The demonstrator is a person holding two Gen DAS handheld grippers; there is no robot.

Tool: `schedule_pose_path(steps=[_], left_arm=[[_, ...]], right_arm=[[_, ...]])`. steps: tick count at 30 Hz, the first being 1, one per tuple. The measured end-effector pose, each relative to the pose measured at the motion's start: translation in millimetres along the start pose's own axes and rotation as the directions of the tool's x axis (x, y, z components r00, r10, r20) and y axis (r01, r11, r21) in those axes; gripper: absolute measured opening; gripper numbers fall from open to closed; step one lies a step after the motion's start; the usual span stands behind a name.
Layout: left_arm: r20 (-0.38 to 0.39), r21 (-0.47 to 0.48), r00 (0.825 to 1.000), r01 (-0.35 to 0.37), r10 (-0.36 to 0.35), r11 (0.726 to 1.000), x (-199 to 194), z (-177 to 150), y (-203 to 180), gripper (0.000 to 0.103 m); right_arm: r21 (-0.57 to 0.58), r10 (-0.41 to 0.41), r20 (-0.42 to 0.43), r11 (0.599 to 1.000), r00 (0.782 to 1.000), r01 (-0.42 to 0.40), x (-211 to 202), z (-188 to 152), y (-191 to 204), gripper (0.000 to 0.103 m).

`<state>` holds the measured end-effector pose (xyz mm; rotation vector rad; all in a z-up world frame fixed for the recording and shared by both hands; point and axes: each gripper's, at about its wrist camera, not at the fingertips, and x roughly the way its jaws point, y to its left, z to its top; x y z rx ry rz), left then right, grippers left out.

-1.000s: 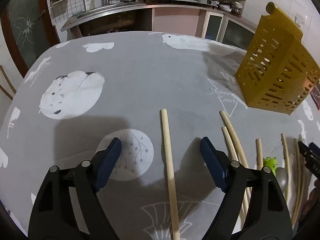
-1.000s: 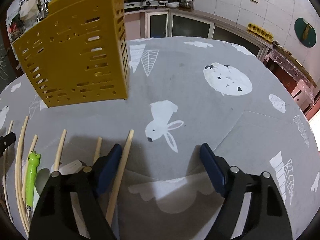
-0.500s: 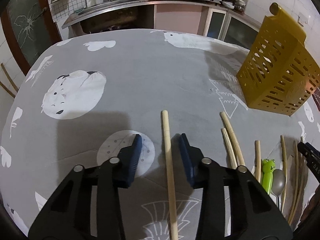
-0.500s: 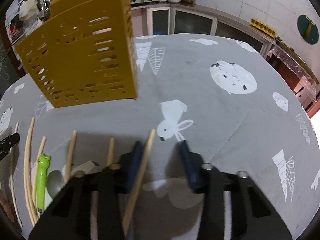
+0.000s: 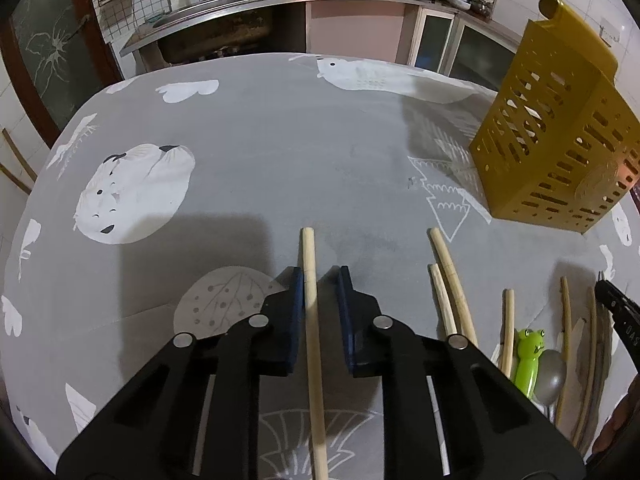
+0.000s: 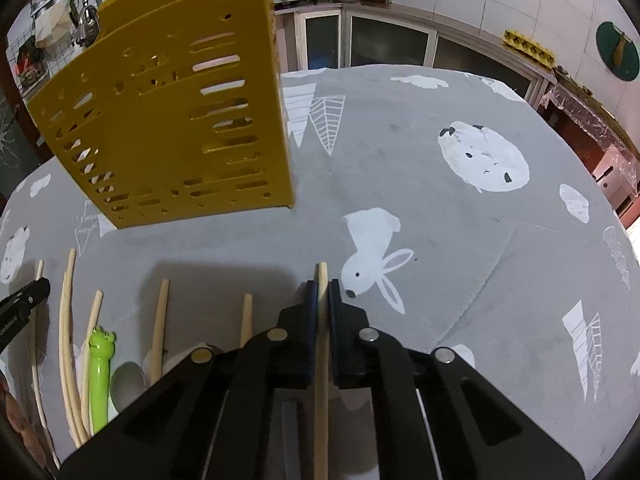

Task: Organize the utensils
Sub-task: 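Grasp a wooden chopstick with the left tool while the right tool grasps another chopstick, then lift both held chopsticks and carry them over the yellow slotted holder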

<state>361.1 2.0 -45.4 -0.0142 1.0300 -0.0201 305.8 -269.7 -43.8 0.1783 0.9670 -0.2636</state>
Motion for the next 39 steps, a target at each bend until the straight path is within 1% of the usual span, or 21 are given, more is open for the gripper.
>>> schedule_pose_path(steps=[3, 5, 8, 10, 12, 13, 15, 19, 21, 23, 25, 28, 30, 33, 37, 39], left_arm=[[0.006, -0.005, 1.000, -0.001, 0.001, 1.000, 0.0, -0.2, 0.9, 0.010], [0.018, -0.007, 1.000, -0.011, 0.011, 1.000, -0.4, -1.5, 1.6, 0.004], [0.029, -0.014, 0.999, -0.014, 0.014, 1.000, -2.8, -3.8, 1.0, 0.004], [0.033, -0.018, 0.999, -0.009, 0.010, 1.000, -5.7, -6.1, 0.7, 0.004], [0.043, -0.024, 0.999, 0.008, -0.007, 1.000, -12.5, -9.3, 0.7, 0.004], [0.052, -0.028, 0.999, 0.018, -0.016, 0.999, -16.9, -10.6, 0.8, 0.004], [0.094, -0.035, 0.995, 0.043, -0.040, 0.998, -32.7, -13.6, 0.7, 0.004], [0.189, -0.022, 0.978, 0.096, -0.090, 0.995, -70.1, -16.8, -1.1, 0.004], [0.238, -0.013, 0.965, 0.114, -0.108, 0.993, -90.2, -19.8, -1.3, 0.004], [0.267, -0.011, 0.954, 0.144, -0.136, 0.989, -103.3, -21.2, -0.8, 0.004], [0.314, -0.005, 0.936, 0.168, -0.158, 0.986, -120.2, -25.2, -1.1, 0.004], [0.370, 0.016, 0.916, 0.159, -0.153, 0.987, -138.6, -31.3, -5.5, 0.004], [0.389, 0.033, 0.909, 0.151, -0.152, 0.988, -146.3, -34.7, -9.8, 0.004], [0.413, 0.045, 0.897, 0.150, -0.155, 0.988, -155.0, -39.4, -12.7, 0.004], [0.451, 0.062, 0.880, 0.133, -0.146, 0.989, -161.3, -45.2, -17.4, 0.004], [0.460, 0.064, 0.875, 0.138, -0.152, 0.988, -162.4, -46.6, -17.8, 0.004]], right_arm=[[0.008, 0.019, 0.003, 1.000, 1.000, -0.019, 0.5, 0.8, -3.4, 0.006], [0.005, 0.029, 0.010, 1.000, 1.000, -0.029, 0.3, 0.3, -5.2, 0.006], [0.010, 0.092, 0.025, 0.996, 0.995, -0.093, -3.1, -1.5, -8.1, 0.006], [-0.001, 0.114, 0.051, 0.993, 0.992, -0.114, -9.8, -2.9, -7.9, 0.006], [-0.019, 0.120, 0.091, 0.993, 0.989, -0.119, -21.6, -4.3, -6.8, 0.006], [-0.023, 0.133, 0.105, 0.991, 0.986, -0.131, -26.5, -4.6, -6.9, 0.006], [-0.029, 0.153, 0.146, 0.988, 0.977, -0.150, -40.5, -4.8, -7.5, 0.006], [-0.057, 0.172, 0.222, 0.985, 0.960, -0.164, -66.3, -4.9, -8.1, 0.006], [-0.074, 0.188, 0.252, 0.982, 0.949, -0.175, -79.2, -6.8, -8.1, 0.006], [-0.082, 0.196, 0.277, 0.980, 0.941, -0.180, -90.2, -9.4, -8.4, 0.006], [-0.090, 0.206, 0.300, 0.978, 0.931, -0.188, -98.6, -11.4, -10.0, 0.006], [-0.106, 0.219, 0.336, 0.975, 0.916, -0.194, -109.4, -13.7, -12.3, 0.006], [-0.114, 0.217, 0.361, 0.975, 0.907, -0.188, -116.6, -15.4, -12.5, 0.006], [-0.118, 0.231, 0.396, 0.973, 0.889, -0.200, -125.7, -16.8, -14.2, 0.006], [-0.137, 0.225, 0.454, 0.974, 0.862, -0.182, -135.7, -22.1, -14.5, 0.006], [-0.140, 0.227, 0.490, 0.973, 0.841, -0.181, -141.6, -26.0, -16.5, 0.006]])
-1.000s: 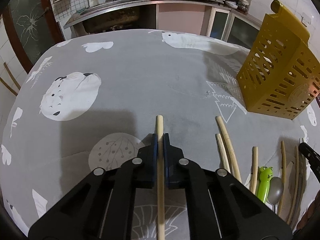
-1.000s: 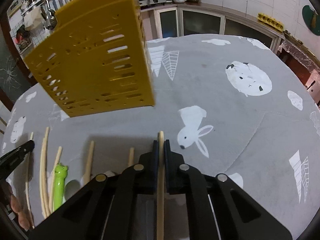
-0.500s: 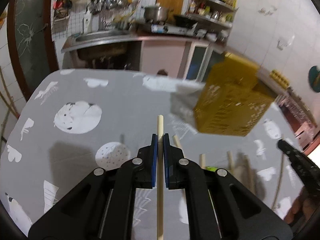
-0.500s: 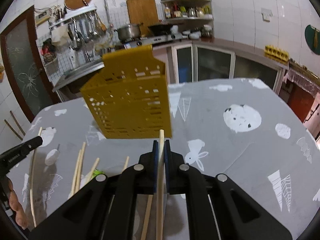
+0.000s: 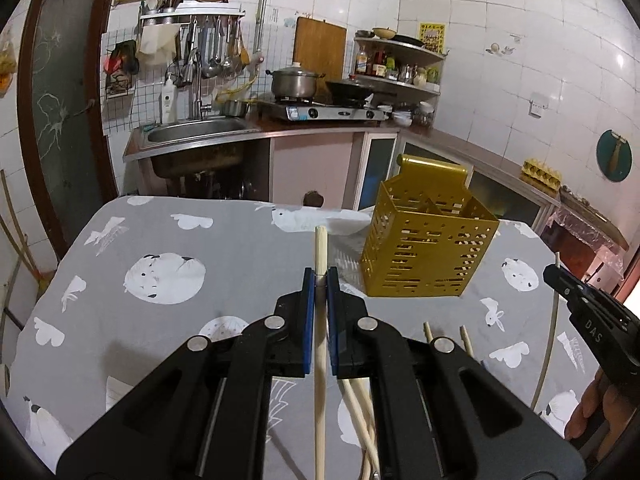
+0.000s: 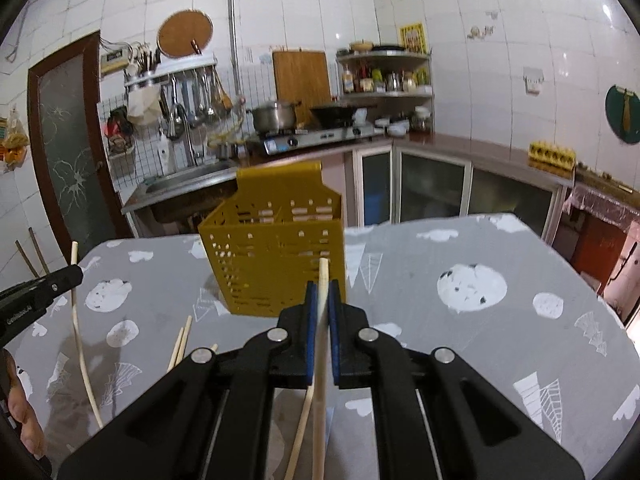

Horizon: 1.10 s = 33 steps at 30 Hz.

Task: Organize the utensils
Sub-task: 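Lift both held chopsticks and carry them over the yellow slotted holder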

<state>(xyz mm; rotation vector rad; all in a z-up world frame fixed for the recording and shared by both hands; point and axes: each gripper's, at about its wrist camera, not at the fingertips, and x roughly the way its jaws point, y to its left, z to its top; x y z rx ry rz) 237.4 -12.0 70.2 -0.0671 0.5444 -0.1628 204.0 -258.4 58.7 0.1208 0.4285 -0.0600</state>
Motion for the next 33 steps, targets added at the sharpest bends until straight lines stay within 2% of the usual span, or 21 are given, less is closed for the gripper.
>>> schedule_pose_path(steps=[10, 17, 27, 33], left_arm=[[0.127, 0.069, 0.992, -0.026, 0.017, 0.997, -19.6, 18.0, -28.6, 0.004], [0.163, 0.088, 0.987, -0.002, -0.012, 0.996, -17.4, 49.8, -49.4, 0.004], [0.243, 0.110, 0.970, 0.001, -0.028, 0.994, -2.4, 122.0, -79.1, 0.004], [0.294, 0.085, 0.953, 0.050, -0.073, 0.995, 4.3, 174.9, -91.3, 0.004]], right_arm=[[0.013, -0.003, 0.149, 1.000, 0.989, 0.001, -21.7, 20.2, -6.6, 0.006], [0.017, 0.001, 0.210, 1.000, 0.978, -0.004, -23.7, 53.2, -11.5, 0.006], [0.016, -0.001, 0.303, 1.000, 0.953, -0.004, -23.0, 124.1, -11.5, 0.006], [0.015, 0.006, 0.370, 1.000, 0.929, -0.012, -19.0, 176.5, -2.6, 0.006]])
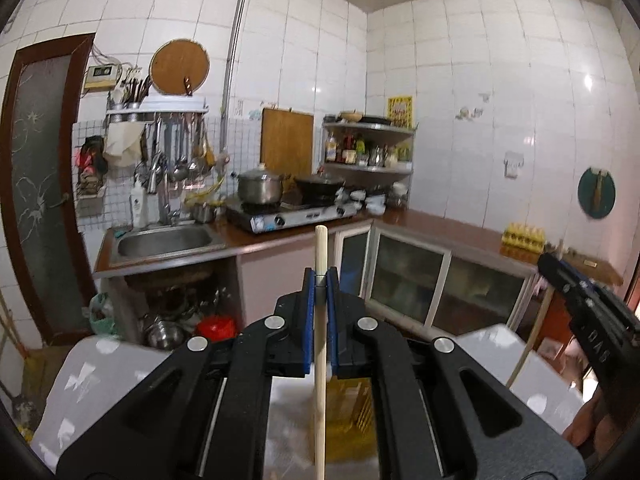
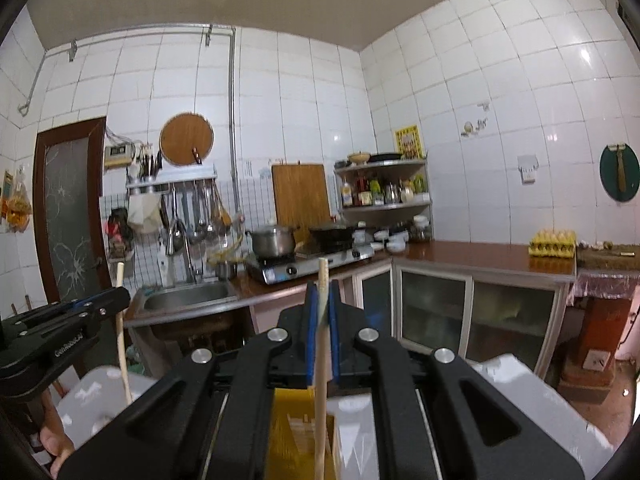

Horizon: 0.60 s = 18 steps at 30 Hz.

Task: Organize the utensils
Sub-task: 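Lift both held chopsticks and carry them over the yellow slotted holder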

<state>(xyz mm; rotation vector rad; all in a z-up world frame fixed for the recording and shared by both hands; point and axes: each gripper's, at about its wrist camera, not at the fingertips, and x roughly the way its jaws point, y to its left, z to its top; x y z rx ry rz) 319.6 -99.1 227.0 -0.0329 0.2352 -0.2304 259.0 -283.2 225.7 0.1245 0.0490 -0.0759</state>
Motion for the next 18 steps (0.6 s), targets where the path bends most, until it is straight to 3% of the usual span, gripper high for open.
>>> schedule_pose_path(steps=[8, 18], left_arm=[[0.022, -0.052, 0.996, 0.088, -0.087, 0.995, 45.9, 26.5, -8.0, 0.004], [-0.043, -0.002, 0.998, 0.046, -0.046, 0.999, 127.5, -25.8, -20.6, 0.004]], right_arm=[[0.022, -0.007, 0.019, 1.000, 1.000, 0.007, 45.8, 13.4, 0.8, 0.006], [0.025, -0.013, -0.016, 1.000, 1.000, 0.014, 100.0, -27.9, -3.2, 0.006]])
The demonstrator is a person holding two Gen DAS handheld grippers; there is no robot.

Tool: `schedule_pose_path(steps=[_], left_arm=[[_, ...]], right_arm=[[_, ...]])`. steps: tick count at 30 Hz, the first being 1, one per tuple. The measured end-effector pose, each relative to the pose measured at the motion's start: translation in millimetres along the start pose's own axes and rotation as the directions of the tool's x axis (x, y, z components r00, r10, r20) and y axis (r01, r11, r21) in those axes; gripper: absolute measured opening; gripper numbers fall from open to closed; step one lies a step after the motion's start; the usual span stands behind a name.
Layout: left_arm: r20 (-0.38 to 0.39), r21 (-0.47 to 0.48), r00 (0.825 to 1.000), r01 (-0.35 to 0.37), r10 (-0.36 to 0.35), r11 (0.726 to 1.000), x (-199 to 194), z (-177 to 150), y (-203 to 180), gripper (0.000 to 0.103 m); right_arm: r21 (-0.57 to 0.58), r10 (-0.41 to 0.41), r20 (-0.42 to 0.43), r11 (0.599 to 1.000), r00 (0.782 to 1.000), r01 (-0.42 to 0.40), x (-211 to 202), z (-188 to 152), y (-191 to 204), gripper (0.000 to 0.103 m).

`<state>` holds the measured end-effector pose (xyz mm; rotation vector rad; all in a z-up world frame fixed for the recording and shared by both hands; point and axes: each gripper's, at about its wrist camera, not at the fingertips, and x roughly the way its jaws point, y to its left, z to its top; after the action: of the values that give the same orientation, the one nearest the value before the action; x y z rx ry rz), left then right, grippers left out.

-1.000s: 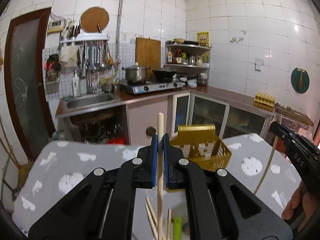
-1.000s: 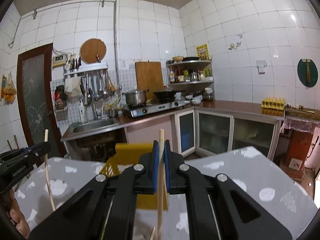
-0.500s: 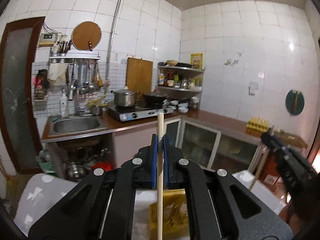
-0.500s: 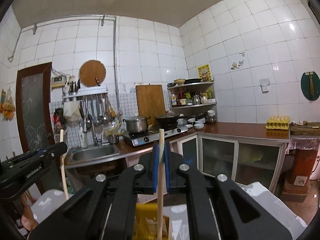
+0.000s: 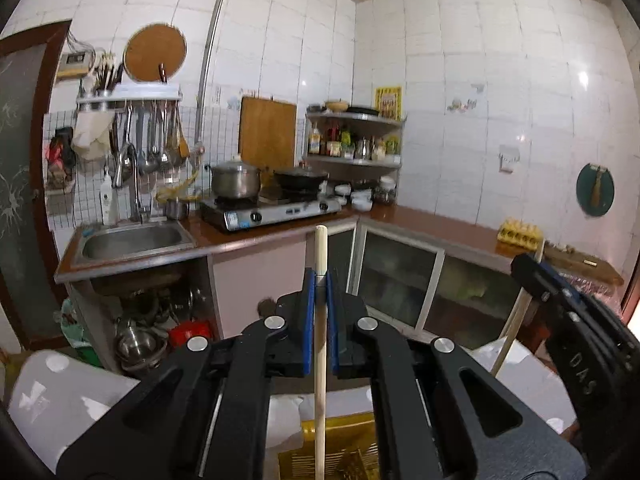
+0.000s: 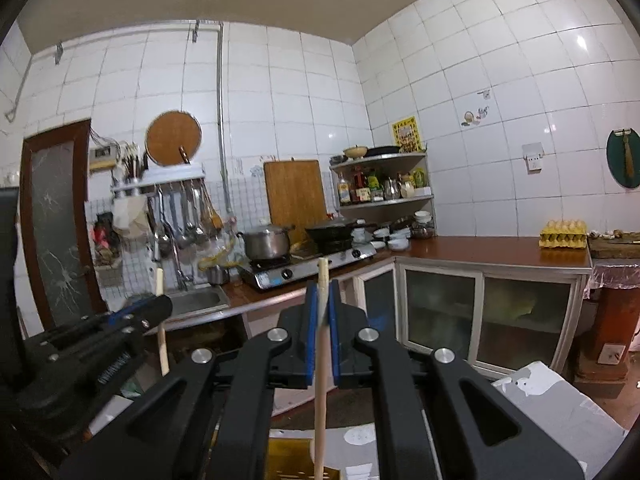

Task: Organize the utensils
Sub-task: 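Lift both held chopsticks and carry them over the yellow slotted holder, then lower the chopsticks into the holder and open both tools, then move the left tool to a chopstick while the right tool approaches the light-blue spoon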

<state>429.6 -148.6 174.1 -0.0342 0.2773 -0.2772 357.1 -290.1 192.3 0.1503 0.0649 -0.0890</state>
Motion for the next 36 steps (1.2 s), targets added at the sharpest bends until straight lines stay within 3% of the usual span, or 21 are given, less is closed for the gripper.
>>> schedule_pose_path(steps=[8, 15, 16, 17, 18, 19, 20, 23, 25, 29, 36], left_arm=[[-0.086, 0.010, 0.995, -0.041, 0.042, 0.999, 30.8, -46.4, 15.7, 0.004], [-0.079, 0.025, 0.994, -0.069, 0.071, 0.997, -7.0, -43.7, 25.6, 0.006], [-0.085, 0.024, 0.994, -0.066, 0.068, 0.998, -15.1, -41.7, 28.0, 0.015], [-0.092, 0.017, 0.994, -0.059, 0.061, 0.998, -26.9, -39.7, 31.7, 0.033], [-0.088, 0.012, 0.994, -0.057, 0.058, 0.998, -36.9, -38.4, 34.2, 0.043], [-0.071, 0.010, 0.995, -0.065, 0.066, 0.998, -51.2, -38.4, 37.8, 0.063], [-0.053, 0.016, 0.995, -0.078, 0.079, 0.997, -64.1, -37.8, 40.4, 0.076], [-0.017, 0.052, 0.992, -0.128, 0.129, 0.990, -106.4, -38.3, 49.2, 0.092], [-0.018, 0.059, 0.990, -0.138, 0.140, 0.989, -125.7, -39.8, 55.1, 0.098], [-0.067, 0.070, 0.985, -0.157, 0.162, 0.985, -155.8, -53.1, 67.7, 0.098], [-0.188, 0.043, 0.957, -0.216, 0.220, 0.975, -163.7, -98.8, 96.5, 0.098]], right_arm=[[-0.029, 0.003, -0.099, 1.000, 0.995, -0.006, 22.0, -47.1, -11.2, 0.006], [-0.046, -0.013, -0.196, 0.999, 0.980, 0.004, 11.9, -57.0, -14.6, 0.007], [-0.049, -0.022, -0.202, 0.999, 0.979, 0.012, 7.2, -55.9, -14.4, 0.008], [-0.048, -0.028, -0.208, 0.999, 0.978, 0.018, 2.2, -53.4, -15.7, 0.014], [-0.043, -0.031, -0.213, 0.999, 0.976, 0.023, -2.3, -51.9, -17.8, 0.023], [-0.033, -0.041, -0.220, 0.999, 0.975, 0.035, -10.7, -49.8, -21.0, 0.051], [-0.022, -0.052, -0.218, 0.999, 0.975, 0.048, -20.6, -48.2, -24.2, 0.061], [-0.036, -0.075, -0.237, 0.997, 0.969, 0.069, -45.4, -48.6, -25.7, 0.061], [-0.038, -0.079, -0.263, 0.997, 0.962, 0.072, -59.5, -50.8, -25.2, 0.061], [-0.058, -0.085, -0.301, 0.996, 0.950, 0.070, -87.0, -62.4, -20.4, 0.062], [-0.106, -0.122, -0.403, 0.991, 0.907, 0.086, -107.6, -113.2, -18.2, 0.062]])
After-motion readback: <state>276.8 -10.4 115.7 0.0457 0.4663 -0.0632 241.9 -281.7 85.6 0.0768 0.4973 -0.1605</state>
